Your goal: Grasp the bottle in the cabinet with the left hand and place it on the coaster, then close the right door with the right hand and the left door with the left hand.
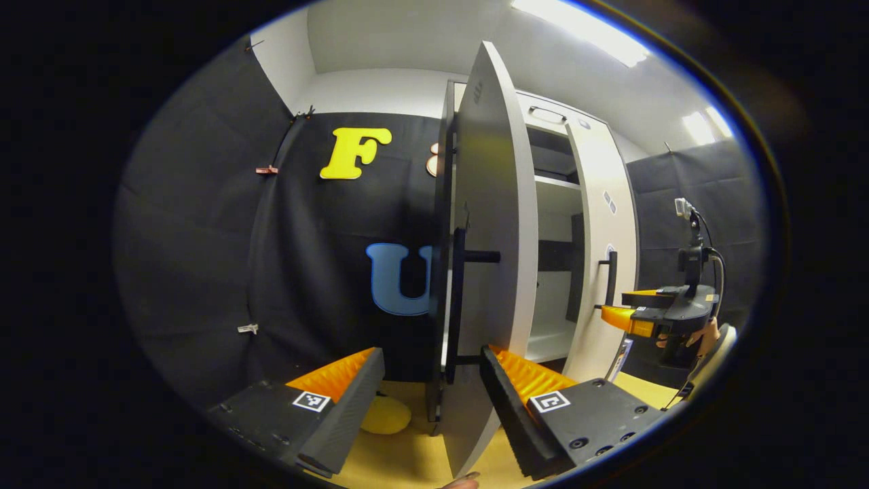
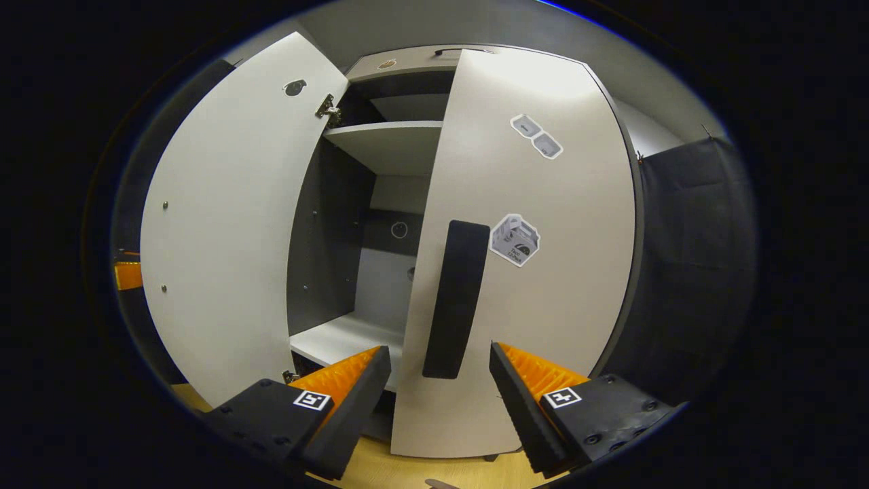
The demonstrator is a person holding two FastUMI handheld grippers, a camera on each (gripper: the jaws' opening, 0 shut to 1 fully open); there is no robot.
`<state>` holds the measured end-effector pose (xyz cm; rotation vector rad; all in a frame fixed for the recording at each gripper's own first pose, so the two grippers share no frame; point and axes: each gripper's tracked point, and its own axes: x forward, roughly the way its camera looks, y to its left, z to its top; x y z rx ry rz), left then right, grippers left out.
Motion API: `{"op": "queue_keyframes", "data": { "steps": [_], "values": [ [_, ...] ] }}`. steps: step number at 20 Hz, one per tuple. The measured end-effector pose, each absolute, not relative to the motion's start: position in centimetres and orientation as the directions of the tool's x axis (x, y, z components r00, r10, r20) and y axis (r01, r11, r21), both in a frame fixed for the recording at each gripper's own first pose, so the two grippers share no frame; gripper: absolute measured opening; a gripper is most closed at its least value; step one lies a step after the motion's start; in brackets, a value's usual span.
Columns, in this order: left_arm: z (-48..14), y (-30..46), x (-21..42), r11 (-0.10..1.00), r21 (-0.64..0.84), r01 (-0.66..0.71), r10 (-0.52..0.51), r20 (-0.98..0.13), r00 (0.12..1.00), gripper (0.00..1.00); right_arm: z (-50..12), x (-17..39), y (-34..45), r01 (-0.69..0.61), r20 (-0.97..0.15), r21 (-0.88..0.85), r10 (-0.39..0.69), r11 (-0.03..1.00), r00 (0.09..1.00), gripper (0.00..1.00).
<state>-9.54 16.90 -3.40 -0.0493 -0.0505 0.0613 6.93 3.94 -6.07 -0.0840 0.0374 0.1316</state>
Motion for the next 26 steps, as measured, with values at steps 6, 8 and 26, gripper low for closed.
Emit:
{"op": "queue_keyframes", "data": {
  "steps": [6, 8, 26],
  "values": [
    [-3.5, 12.9, -8.0, 0.997, -0.059, 0.041, -0.037, 0.055, 0.998, 0.91, -5.8, 4.9, 3.0, -0.145, -0.067, 0.025, 0.146, 0.989, 0.987, 0.98],
    [-3.3, 11.3, -7.4, 0.996, -0.052, 0.071, -0.068, 0.059, 0.996, 0.91, -5.4, 4.2, 1.9, -0.127, -0.061, 0.033, 0.129, 0.991, 0.990, 0.98],
    [-3.0, 1.5, -2.5, 0.978, -0.007, 0.207, -0.206, 0.085, 0.975, 0.91, -4.6, -2.5, -5.6, -0.033, -0.080, 0.023, 0.035, 0.999, 0.996, 0.97]
  ]
}}
